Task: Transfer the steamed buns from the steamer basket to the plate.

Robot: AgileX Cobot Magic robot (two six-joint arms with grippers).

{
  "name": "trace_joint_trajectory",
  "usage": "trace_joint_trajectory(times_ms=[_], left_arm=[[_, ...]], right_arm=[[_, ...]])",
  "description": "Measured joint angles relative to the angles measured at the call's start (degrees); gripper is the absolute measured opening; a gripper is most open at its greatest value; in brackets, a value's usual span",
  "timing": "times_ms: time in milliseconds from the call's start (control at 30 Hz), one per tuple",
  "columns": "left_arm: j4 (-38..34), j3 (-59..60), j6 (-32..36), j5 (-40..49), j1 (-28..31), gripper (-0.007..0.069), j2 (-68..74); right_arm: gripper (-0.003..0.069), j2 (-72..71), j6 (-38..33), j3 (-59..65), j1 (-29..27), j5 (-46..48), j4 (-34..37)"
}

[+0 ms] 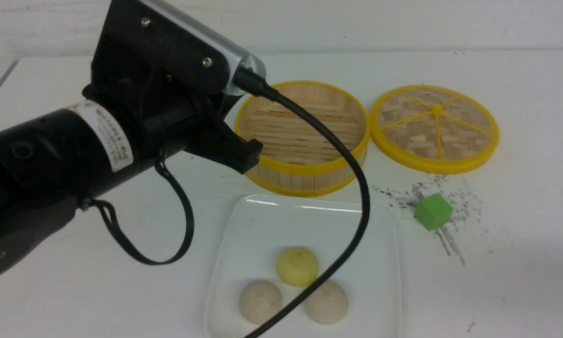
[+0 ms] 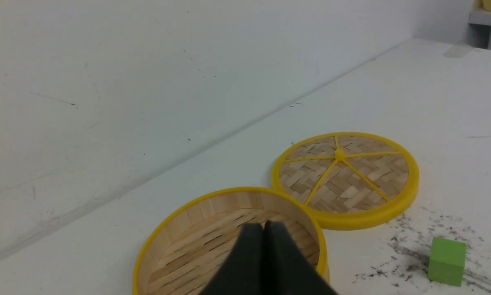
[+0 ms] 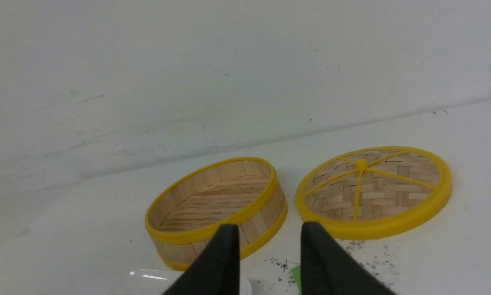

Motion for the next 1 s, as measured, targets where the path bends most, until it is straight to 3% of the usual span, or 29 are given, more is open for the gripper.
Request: trace_joint_trajectory(times_ms=[467, 533, 567, 600, 700, 800, 867, 1000], left_arm=[[0.3, 0.0, 0.0, -3.9, 0.0, 0.0011, 0.0], [0.3, 0.0, 0.0, -3.9, 0.0, 0.0012, 0.0], [0.3, 0.0, 0.0, -4.0, 0.0, 0.0013, 0.0], [0.3, 0.0, 0.0, -4.0, 0.0, 0.0013, 0.0], [0.3, 0.0, 0.0, -4.1, 0.0, 0.0015, 0.0], [0.3, 0.0, 0.0, -4.1, 0.0, 0.0016, 0.0], [0.3, 0.0, 0.0, -4.1, 0.0, 0.0016, 0.0], [0.3, 0.0, 0.0, -4.1, 0.0, 0.0016, 0.0]], right_arm=[[0.0238, 0.0, 0.2, 0.0, 0.0, 0.6, 1.3], [0.0238, 0.0, 0.2, 0.0, 0.0, 1.5, 4.4], [0.0238, 0.0, 0.2, 0.0, 0.0, 2.7, 10.4], [0.0238, 0.0, 0.2, 0.0, 0.0, 3.1, 11.2], [0.0238, 0.0, 0.2, 0.4, 0.0, 5.0, 22.7], [0.0238, 0.0, 0.2, 0.9, 0.0, 5.4, 25.2], [0.0238, 0.0, 0.2, 1.5, 0.0, 4.7, 23.2], [0.024, 0.0, 0.2, 4.6, 0.0, 2.6, 11.3]])
